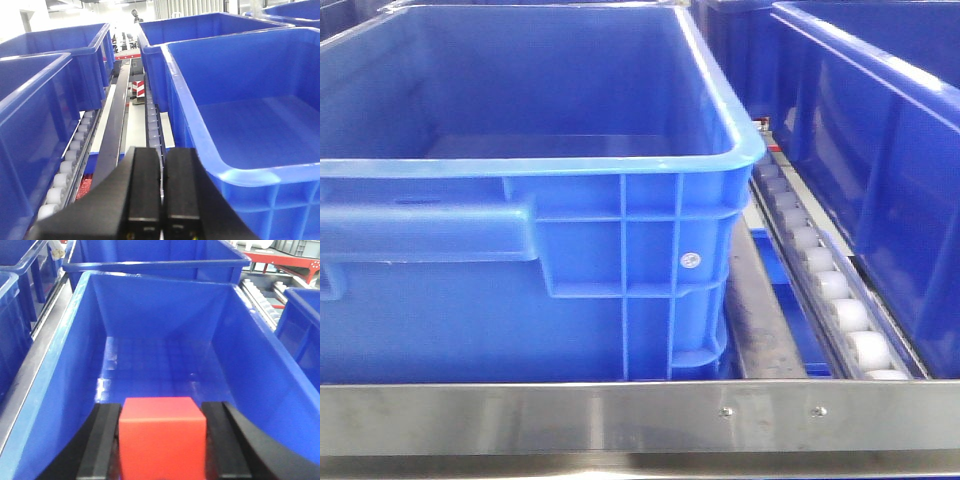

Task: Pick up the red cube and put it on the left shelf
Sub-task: 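Move the right gripper with the red cube over a blue crate, then lower the red cube into the blue crate and open the right gripper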

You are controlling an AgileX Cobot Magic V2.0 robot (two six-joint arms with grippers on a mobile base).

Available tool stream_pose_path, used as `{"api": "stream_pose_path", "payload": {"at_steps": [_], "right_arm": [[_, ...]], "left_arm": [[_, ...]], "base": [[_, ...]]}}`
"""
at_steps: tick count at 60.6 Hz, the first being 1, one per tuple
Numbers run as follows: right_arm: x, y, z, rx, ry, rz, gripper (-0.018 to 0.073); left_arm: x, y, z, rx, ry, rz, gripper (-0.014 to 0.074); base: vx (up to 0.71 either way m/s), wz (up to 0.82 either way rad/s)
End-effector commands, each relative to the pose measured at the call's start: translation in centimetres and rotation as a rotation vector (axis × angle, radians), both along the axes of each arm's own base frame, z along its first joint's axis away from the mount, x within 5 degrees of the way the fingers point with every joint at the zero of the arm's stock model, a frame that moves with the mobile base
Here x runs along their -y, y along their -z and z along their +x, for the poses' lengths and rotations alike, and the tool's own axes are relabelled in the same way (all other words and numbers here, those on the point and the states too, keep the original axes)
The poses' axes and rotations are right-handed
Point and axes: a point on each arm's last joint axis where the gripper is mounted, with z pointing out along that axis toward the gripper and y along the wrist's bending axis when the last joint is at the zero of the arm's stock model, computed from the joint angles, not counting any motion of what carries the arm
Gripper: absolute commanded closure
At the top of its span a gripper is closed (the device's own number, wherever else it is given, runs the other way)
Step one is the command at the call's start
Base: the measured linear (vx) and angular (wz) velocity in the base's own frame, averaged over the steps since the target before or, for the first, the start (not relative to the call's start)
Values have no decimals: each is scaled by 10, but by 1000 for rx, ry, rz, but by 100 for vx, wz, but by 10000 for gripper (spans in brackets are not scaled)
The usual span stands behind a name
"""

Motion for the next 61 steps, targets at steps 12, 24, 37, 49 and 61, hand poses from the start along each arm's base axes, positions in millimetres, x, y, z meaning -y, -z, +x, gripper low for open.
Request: {"api": "stream_pose_path", "payload": {"at_steps": [12, 24, 37, 49, 61], "right_arm": [[-1, -16, 0, 102, -9, -32, 503], [-1, -16, 0, 103, -11, -31, 503], [-3, -23, 22, 123, -35, -42, 503], [-5, -22, 98, -29, -64, -39, 501], [-5, -27, 165, -107, -76, -35, 158]], "left_arm": [[0, 0, 1, 53, 3, -6, 491], [0, 0, 1, 53, 3, -6, 491], [0, 0, 1, 53, 3, -6, 491], [0, 0, 1, 53, 3, -6, 491], [0, 0, 1, 53, 3, -6, 491]], "base": [[0, 0], [0, 0], [0, 0], [0, 0], [0, 0]]}}
